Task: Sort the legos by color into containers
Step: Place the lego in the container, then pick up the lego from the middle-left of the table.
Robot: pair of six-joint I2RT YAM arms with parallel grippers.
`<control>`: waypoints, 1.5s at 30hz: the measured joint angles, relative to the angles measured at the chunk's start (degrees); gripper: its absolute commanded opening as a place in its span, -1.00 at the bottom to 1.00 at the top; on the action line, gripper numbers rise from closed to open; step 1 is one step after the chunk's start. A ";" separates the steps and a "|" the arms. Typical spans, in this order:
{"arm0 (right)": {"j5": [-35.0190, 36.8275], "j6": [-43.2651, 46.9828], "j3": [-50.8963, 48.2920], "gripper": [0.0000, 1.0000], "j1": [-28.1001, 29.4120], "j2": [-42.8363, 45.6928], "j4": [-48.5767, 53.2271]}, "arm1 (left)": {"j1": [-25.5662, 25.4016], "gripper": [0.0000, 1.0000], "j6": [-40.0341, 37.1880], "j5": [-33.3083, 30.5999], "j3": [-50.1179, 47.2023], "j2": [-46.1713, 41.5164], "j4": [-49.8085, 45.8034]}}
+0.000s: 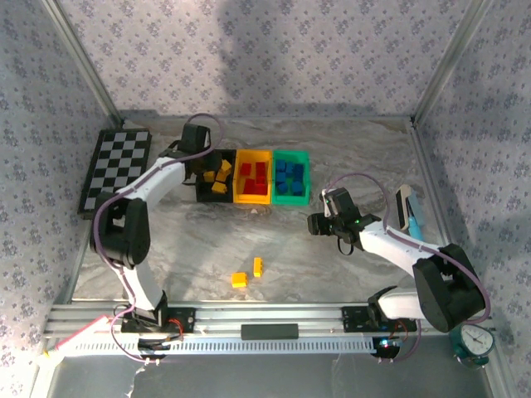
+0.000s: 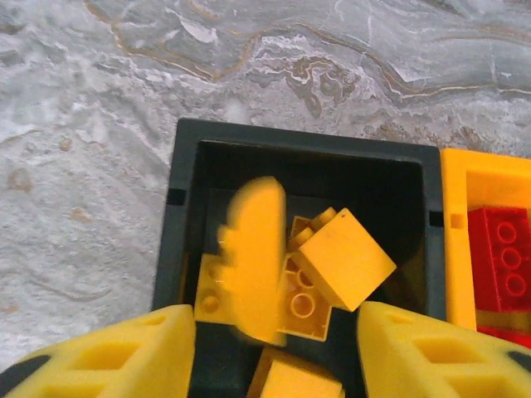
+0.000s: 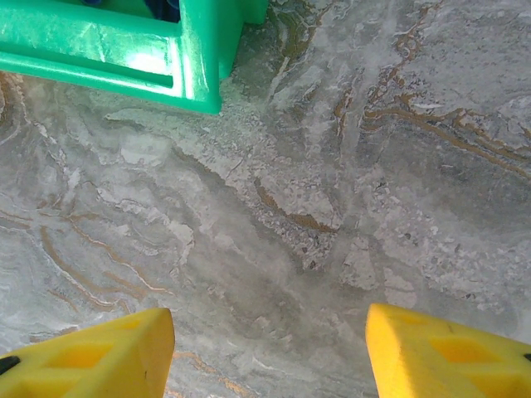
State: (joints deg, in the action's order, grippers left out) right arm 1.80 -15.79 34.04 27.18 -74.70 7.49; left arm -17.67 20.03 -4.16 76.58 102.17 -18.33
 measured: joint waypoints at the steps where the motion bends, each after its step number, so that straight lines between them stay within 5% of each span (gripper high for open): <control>1: 0.00 0.00 0.00 0.29 0.00 0.00 0.02 | -0.02 0.23 0.28 0.94 -0.13 0.24 -0.04; 11: -0.02 0.00 0.07 0.28 0.00 -0.09 0.02 | -1.40 0.25 1.44 6.34 -12.55 -8.02 4.59; 25: -0.07 0.00 1.09 0.29 0.37 -2.21 0.00 | -12.70 0.30 -2.84 11.32 -23.45 -19.47 6.91; 37: -0.13 0.00 1.16 0.29 0.72 -2.49 -0.02 | -26.14 0.28 -6.97 16.44 -24.83 -19.45 4.07; 45: -0.48 0.00 1.16 0.29 1.11 -2.51 -0.02 | -27.15 0.27 -11.39 19.02 -20.35 -17.18 -3.48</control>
State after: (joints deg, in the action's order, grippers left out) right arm 1.32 -15.79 35.20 28.29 -77.21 7.46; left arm -44.82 8.64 14.85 56.23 84.99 -21.80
